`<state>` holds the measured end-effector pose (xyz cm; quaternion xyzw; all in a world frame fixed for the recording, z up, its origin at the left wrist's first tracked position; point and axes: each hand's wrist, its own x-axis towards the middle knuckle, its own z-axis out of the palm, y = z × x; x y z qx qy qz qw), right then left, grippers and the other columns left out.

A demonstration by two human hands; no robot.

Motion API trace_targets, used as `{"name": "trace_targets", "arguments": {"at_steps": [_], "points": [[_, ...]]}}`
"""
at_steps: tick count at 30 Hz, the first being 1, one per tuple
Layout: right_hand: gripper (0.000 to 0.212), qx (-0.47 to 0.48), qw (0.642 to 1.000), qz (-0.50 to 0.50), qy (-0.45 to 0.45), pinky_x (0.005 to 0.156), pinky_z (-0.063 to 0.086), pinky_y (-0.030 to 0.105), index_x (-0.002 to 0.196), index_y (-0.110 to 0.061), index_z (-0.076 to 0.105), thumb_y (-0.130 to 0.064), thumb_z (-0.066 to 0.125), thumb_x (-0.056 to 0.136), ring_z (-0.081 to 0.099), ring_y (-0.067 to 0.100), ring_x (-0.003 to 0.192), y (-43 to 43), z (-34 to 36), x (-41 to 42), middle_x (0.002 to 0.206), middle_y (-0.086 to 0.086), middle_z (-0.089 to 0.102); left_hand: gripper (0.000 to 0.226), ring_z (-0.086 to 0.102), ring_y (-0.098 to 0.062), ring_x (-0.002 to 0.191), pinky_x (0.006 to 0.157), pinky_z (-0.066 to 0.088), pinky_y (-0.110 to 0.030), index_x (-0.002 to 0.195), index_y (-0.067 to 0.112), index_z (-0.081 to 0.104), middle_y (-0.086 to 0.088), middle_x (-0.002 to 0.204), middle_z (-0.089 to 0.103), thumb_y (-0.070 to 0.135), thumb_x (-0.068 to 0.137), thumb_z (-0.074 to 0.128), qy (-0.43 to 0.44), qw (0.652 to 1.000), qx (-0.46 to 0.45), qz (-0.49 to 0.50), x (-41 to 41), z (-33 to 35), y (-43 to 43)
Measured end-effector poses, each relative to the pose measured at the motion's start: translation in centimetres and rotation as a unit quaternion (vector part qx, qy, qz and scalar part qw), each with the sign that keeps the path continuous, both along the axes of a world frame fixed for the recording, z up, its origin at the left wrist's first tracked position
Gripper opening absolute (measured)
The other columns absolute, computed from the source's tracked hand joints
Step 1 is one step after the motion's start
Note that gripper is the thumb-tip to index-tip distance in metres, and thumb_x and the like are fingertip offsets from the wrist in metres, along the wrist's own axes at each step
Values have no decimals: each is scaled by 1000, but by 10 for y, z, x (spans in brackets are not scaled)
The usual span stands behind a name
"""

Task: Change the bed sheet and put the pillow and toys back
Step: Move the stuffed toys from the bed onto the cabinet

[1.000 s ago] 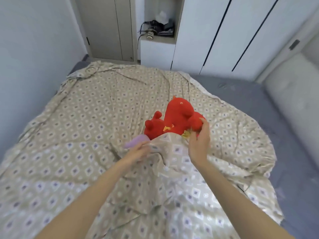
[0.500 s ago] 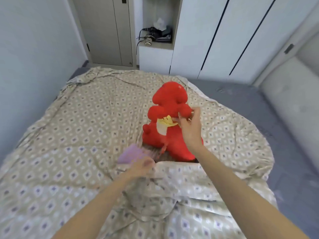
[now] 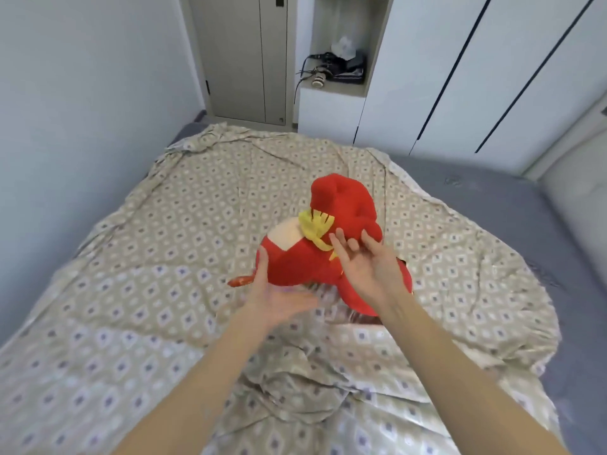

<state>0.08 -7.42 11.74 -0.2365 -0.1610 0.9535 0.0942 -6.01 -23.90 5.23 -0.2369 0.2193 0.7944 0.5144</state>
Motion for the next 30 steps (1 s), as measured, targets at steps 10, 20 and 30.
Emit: {"name": "trace_targets", "arguments": {"at_steps": [10,20,30], "points": [[18,192,896,399,-47,95,45,52,100,-14,58,-2,45,95,61,22,67,-13,-59,17,62,8,51,61,65,-36,103,81,54,-52,122,15,57,-18,113,68,32,68,79,22,977,-83,197,-43,11,-12],[34,594,657,349,-305,78,41,20,123,-6,58,-5,44,93,57,25,110,-19,-174,-72,122,11,61,67,61,-25,113,72,57,-43,138,25,41,-4,129,60,18,80,74,232,906,-283,213,-107,-40,-78],[22,631,541,498,-247,83,51,34,109,-18,63,-19,62,87,64,23,91,-38,-277,-133,102,7,66,105,65,-21,106,79,58,-46,139,22,33,-3,126,59,27,50,89,252,882,-377,126,-145,-112,-88]]}}
